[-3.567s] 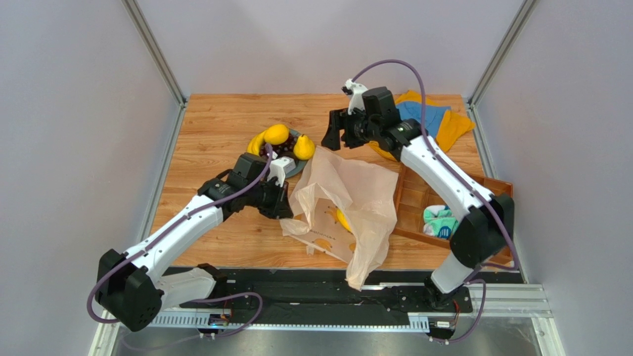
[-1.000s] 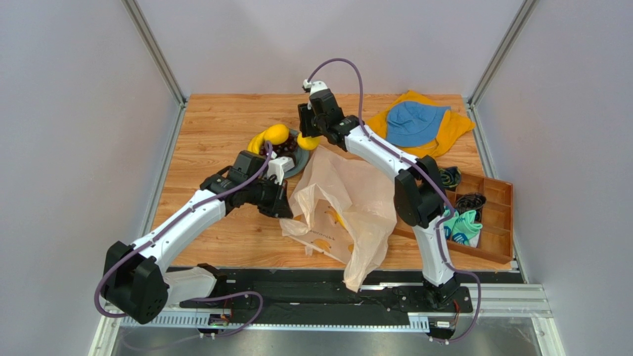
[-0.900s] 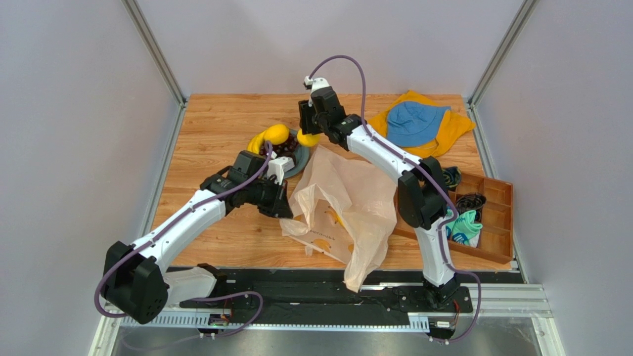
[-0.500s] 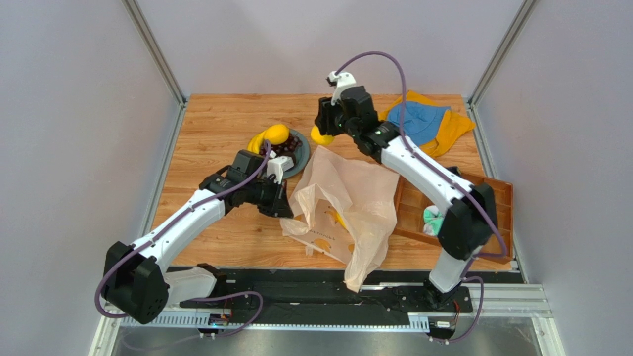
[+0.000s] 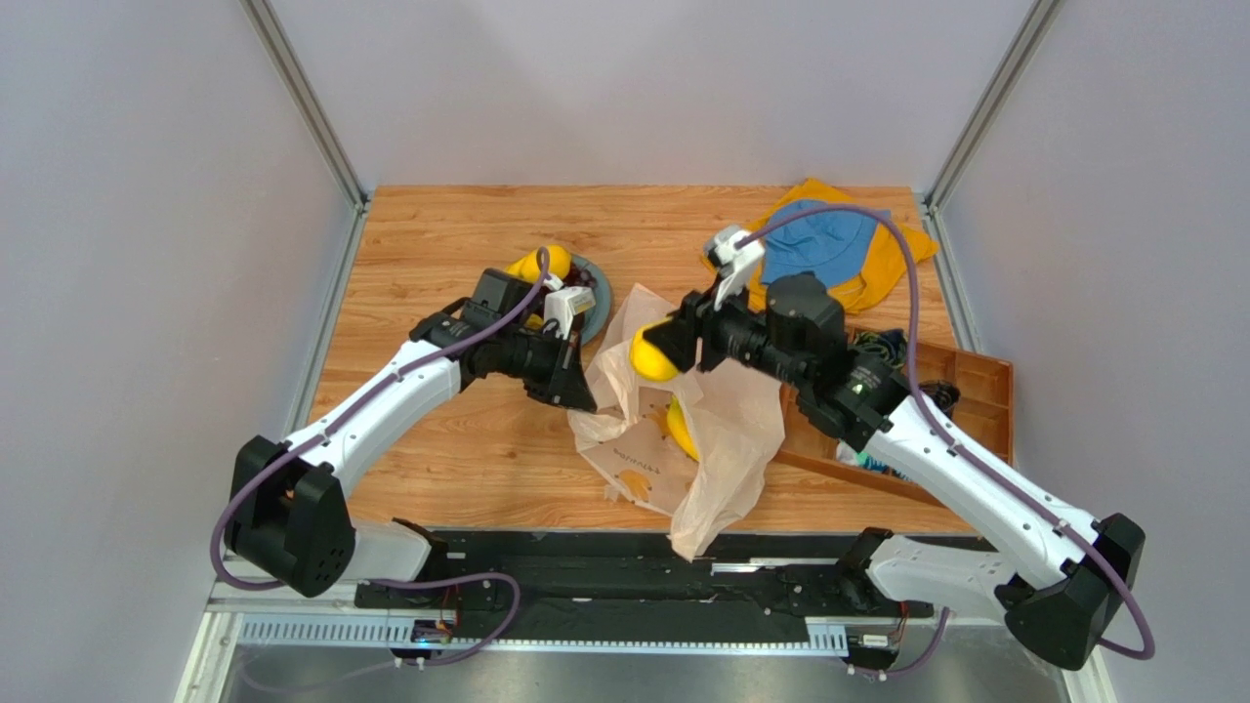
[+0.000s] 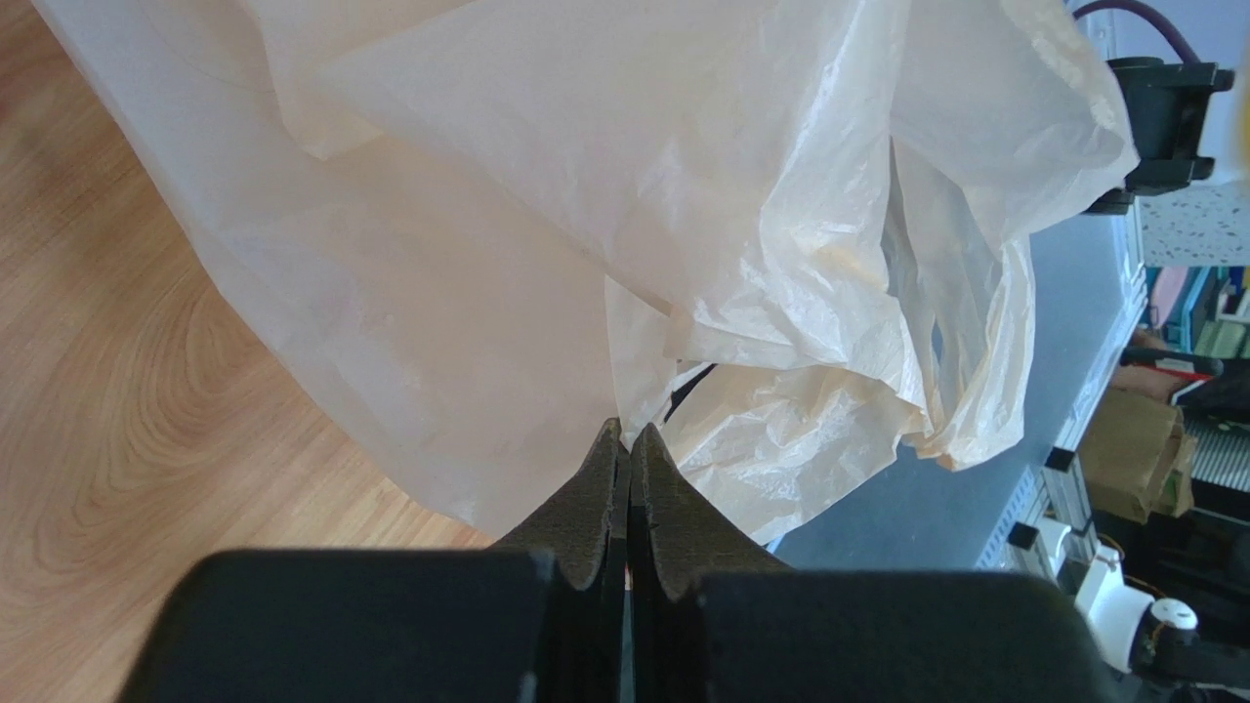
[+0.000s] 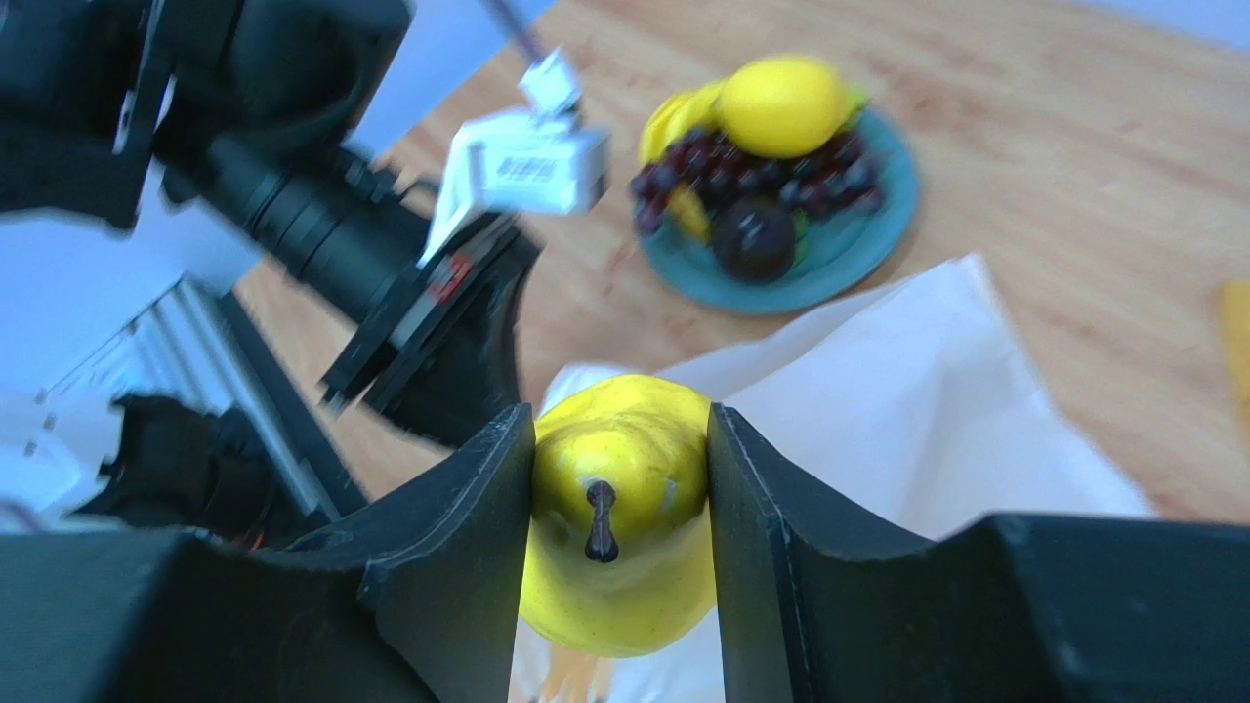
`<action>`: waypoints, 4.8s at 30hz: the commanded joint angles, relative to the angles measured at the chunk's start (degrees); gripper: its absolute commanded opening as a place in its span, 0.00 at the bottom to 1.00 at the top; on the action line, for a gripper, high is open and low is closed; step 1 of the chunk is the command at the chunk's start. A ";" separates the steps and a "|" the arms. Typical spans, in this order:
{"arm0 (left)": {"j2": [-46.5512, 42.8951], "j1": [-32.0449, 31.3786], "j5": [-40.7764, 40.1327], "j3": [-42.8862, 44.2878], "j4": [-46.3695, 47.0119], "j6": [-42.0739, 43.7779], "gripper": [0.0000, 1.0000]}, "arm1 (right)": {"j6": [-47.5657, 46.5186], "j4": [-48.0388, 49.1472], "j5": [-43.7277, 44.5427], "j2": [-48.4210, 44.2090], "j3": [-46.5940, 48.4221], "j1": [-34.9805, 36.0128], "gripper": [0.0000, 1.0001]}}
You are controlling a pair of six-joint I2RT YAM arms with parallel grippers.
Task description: Place the fruits into the plastic bag
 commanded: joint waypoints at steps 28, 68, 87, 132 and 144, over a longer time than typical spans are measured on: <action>-0.70 1.45 -1.36 1.48 -2.80 3.13 0.00 | 7.63 -10.14 37.72 11.93 -7.05 24.00 0.00; 0.44 2.77 5.32 0.87 -1.39 2.87 0.00 | 5.62 8.75 31.68 22.04 -10.84 16.62 0.73; 2.20 7.08 2.95 0.43 -1.12 0.85 0.00 | -1.34 -14.68 -7.35 -3.96 -6.53 16.80 0.73; 0.88 7.08 1.72 -0.10 -1.21 0.58 0.00 | 30.39 -18.05 29.28 -9.09 -21.30 46.93 0.71; 0.70 7.08 1.45 -0.45 -1.13 0.67 0.00 | 27.50 -22.88 47.49 1.28 -13.39 55.56 0.69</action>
